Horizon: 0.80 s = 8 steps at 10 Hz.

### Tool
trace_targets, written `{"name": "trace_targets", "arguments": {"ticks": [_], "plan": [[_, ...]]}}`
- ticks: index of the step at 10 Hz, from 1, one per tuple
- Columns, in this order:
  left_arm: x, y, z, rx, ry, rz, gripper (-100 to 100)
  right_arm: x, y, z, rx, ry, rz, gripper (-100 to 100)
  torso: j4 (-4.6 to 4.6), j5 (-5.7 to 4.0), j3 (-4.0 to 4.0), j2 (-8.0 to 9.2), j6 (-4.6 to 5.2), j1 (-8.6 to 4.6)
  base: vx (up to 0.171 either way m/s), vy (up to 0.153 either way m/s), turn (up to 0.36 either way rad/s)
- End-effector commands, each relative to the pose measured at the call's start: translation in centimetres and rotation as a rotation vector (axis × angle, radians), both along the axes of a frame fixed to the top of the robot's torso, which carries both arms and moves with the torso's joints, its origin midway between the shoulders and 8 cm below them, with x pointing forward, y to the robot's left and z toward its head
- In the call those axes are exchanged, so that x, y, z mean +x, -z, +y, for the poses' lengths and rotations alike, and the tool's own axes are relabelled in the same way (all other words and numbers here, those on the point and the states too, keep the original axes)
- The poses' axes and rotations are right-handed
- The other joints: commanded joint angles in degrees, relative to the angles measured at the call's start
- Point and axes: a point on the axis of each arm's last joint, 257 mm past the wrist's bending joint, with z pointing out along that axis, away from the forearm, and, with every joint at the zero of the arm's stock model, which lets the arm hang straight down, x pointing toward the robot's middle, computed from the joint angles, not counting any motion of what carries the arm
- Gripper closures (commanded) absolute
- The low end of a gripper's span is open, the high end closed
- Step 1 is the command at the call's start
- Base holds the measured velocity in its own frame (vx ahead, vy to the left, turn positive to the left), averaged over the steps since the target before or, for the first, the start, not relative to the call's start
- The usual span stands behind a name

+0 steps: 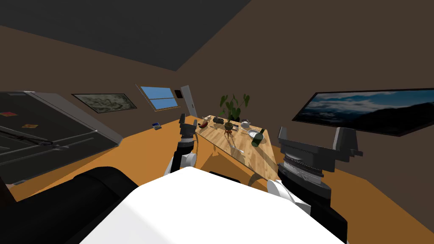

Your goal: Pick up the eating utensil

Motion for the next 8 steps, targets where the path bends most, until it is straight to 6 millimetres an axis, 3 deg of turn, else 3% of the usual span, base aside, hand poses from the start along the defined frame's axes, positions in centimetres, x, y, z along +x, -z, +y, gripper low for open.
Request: {"name": "trace_targets", "arguments": {"ticks": [1, 4, 8], "plan": [[0.0, 0.0, 0.0, 0.000, 0.000, 0.000, 0, 0.4, 0.6, 0.7, -0.047, -0.017, 0.025, -100, 0.00, 0.00, 0.00, 0.00, 0.00, 0.00, -0.006, 0.021, 0.005], [0.0, 0.0, 0.0, 0.000, 0.000, 0.000, 0, 1.5, 3.2, 2.5, -0.165, -0.046, 0.108, -100, 0.02, 0.05, 0.06, 0.12, 0.00, 0.21, -0.029, 0.064, 0.008], [0.0, 0.0, 0.0, 0.000, 0.000, 0.000, 0, 3.1, 9.5, 4.6, -0.344, -0.071, 0.276, -100, 0.05, 0.09, 0.14, 0.24, 0.00, 0.41, -0.053, 0.105, 0.023]]}}
